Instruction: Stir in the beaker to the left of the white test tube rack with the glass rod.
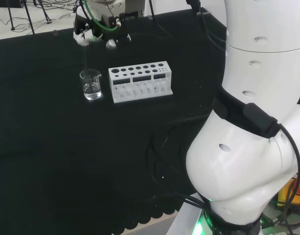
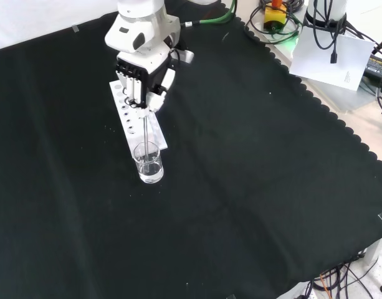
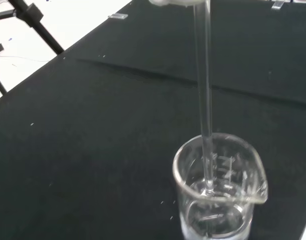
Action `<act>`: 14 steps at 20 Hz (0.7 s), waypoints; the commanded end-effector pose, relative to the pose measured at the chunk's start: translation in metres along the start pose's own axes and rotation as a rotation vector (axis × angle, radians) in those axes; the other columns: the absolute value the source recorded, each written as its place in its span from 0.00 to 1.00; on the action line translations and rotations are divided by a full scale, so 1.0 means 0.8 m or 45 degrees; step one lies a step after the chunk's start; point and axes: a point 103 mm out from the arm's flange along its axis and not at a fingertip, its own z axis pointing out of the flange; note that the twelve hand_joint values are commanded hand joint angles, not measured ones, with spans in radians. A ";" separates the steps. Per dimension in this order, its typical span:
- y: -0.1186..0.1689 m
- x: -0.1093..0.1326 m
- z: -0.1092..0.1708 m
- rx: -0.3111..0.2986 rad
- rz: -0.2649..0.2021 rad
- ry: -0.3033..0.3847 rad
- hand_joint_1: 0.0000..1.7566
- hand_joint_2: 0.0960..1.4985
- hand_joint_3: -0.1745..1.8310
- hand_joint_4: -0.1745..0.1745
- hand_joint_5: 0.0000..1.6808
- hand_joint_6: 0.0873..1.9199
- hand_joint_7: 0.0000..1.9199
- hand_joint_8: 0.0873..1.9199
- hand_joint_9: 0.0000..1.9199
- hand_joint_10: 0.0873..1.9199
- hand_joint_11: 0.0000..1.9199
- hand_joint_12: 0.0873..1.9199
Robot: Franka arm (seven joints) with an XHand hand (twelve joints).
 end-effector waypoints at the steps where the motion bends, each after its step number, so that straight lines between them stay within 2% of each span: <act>1: -0.014 -0.027 0.001 0.005 0.039 -0.011 0.75 0.72 0.00 0.00 0.78 0.04 0.63 0.48 0.85 0.34 0.85 0.30; 9: -0.035 -0.028 -0.002 0.005 0.059 -0.015 0.75 0.72 0.00 0.00 0.78 0.04 0.63 0.48 0.85 0.34 0.85 0.30; 14: -0.030 -0.005 -0.006 -0.006 0.022 -0.014 0.75 0.72 0.00 0.00 0.78 0.04 0.63 0.48 0.85 0.34 0.85 0.30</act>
